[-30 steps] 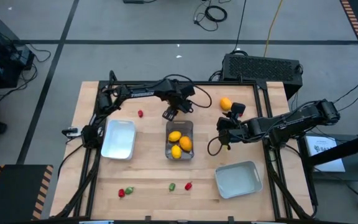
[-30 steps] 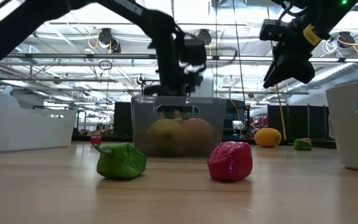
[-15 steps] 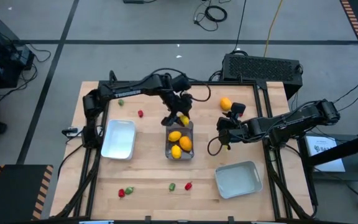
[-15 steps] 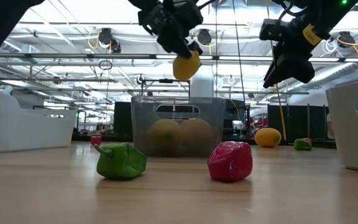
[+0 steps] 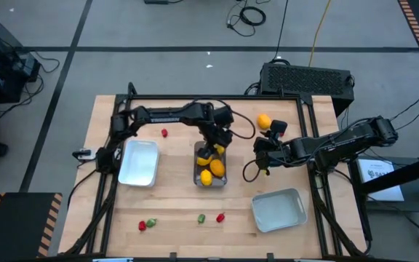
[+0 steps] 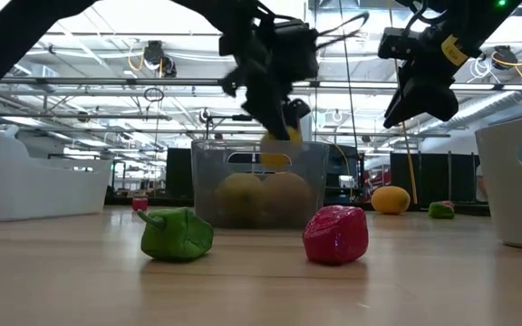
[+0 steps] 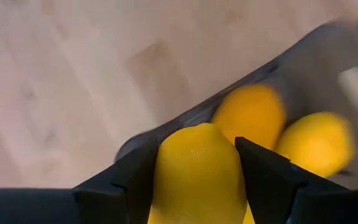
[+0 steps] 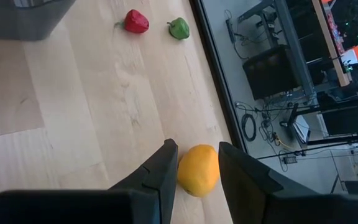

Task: Sort produce into baskets
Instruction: Put the lemon into the black bin

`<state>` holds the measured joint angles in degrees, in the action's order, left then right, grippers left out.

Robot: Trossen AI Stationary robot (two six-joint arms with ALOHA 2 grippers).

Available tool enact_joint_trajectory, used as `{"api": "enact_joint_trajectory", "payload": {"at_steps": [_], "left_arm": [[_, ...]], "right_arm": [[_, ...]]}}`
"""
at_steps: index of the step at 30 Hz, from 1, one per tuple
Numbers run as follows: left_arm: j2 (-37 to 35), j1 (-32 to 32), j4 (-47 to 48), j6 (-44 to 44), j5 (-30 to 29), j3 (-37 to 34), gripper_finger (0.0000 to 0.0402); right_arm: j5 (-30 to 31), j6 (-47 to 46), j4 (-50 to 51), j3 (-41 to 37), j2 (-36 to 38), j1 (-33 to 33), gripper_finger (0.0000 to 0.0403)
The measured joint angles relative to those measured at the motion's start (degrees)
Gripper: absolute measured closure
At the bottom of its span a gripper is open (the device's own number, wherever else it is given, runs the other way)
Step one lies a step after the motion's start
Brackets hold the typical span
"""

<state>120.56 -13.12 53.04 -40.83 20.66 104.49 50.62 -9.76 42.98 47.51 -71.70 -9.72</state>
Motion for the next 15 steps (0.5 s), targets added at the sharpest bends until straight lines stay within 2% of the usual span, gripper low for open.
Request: {"api": "enact_joint_trajectory", "payload": {"at_steps": [3, 11, 15], "left_arm": [[0.25, 0.41, -0.57, 0.01, -4.63, 0.0, 0.019], [0.23, 1.39, -2.86, 1.12, -4.35, 0.0, 0.0121], [0.23, 1.88, -1.92, 1.12, -4.42, 0.01, 0.0102]], "right_arm": [[0.01, 0.0, 0.03, 0.0, 0.0, -0.01, 0.0294], [0.03, 0.0, 0.09, 0.0, 0.0, -0.01, 0.0294], [0.03, -0.41, 0.09, 0.0, 0.0, -0.02, 0.0294]]}}
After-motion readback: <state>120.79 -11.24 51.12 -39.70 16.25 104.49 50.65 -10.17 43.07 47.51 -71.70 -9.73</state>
